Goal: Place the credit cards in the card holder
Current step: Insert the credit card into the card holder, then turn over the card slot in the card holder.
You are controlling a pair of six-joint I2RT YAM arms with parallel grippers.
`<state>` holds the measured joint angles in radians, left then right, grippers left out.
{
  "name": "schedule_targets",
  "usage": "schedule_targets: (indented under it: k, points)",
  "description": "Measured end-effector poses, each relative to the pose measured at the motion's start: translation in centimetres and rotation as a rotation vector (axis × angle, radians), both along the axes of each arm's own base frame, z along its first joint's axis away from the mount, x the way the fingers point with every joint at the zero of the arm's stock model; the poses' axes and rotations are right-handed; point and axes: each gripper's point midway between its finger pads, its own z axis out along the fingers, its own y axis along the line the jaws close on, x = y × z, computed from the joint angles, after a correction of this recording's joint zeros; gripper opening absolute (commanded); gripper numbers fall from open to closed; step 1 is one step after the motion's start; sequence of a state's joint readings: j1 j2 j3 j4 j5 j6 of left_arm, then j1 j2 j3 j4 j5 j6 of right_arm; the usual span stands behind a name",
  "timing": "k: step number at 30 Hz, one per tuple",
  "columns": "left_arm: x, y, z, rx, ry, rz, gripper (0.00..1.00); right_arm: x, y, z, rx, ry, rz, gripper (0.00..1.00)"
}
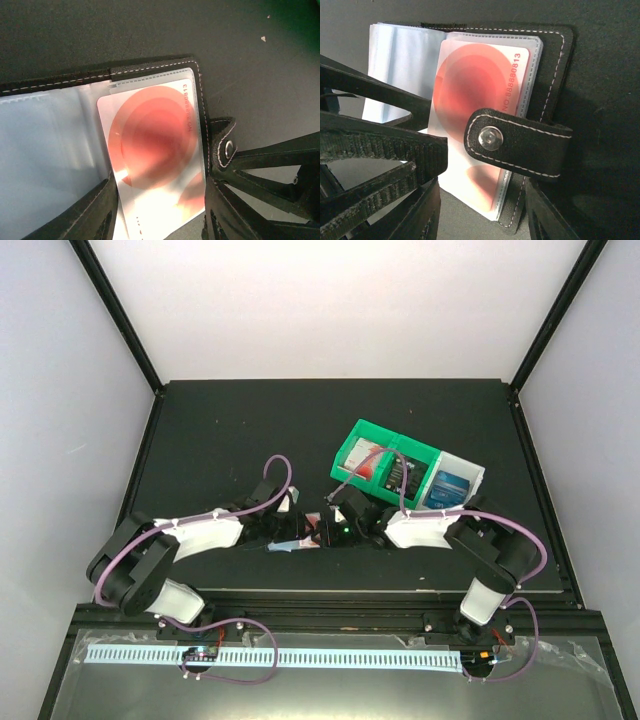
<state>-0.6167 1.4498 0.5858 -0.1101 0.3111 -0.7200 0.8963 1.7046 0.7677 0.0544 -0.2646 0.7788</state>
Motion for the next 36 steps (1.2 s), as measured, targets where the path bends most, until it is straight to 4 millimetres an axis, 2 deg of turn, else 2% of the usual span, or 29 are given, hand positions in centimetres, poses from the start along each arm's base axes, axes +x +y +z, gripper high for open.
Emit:
schedule_targets:
  k: [5, 8, 12, 16, 20, 23, 27, 33, 36]
  points:
    - [0.0, 0.4, 0.7, 0.017, -0.031, -0.011, 0.69, 0.4, -0.8, 0.3, -0.036, -0.028, -0.030, 0.50]
    - [0.1, 0.8, 2.4, 0.027, -0.084, -0.009, 0.77, 1.0, -1.7, 1.7, -0.058, -0.075, -0.064, 0.50]
    - [1.1, 2.4, 5.7, 0.056, -0.208, 0.045, 0.79, 1.8, -2.1, 4.2, -0.098, -0.147, -0.099, 0.50]
    - [1.8, 5.1, 7.4, 0.114, -0.280, 0.145, 0.78, 1.9, 0.1, 6.2, -0.139, -0.209, -0.081, 0.51]
    - [2.4, 9.1, 8.1, 0.137, -0.316, 0.284, 0.74, 1.2, 4.5, 7.1, -0.189, -0.270, -0.024, 0.54]
    - [2.2, 12.3, 7.2, 0.129, -0.300, 0.391, 0.68, 0.4, 7.8, 6.5, -0.246, -0.308, 0.019, 0.56]
    - [1.2, 15.0, 5.1, 0.104, -0.233, 0.483, 0.64, -0.4, 10.1, 4.3, -0.340, -0.340, 0.063, 0.64]
    - [0.6, 17.0, 4.0, 0.036, -0.180, 0.564, 0.61, -0.9, 10.6, 1.0, -0.458, -0.348, 0.123, 0.66]
    - [0.4, 16.8, 4.0, 0.007, -0.165, 0.553, 0.60, -0.9, 10.5, -0.1, -0.493, -0.342, 0.139, 0.57]
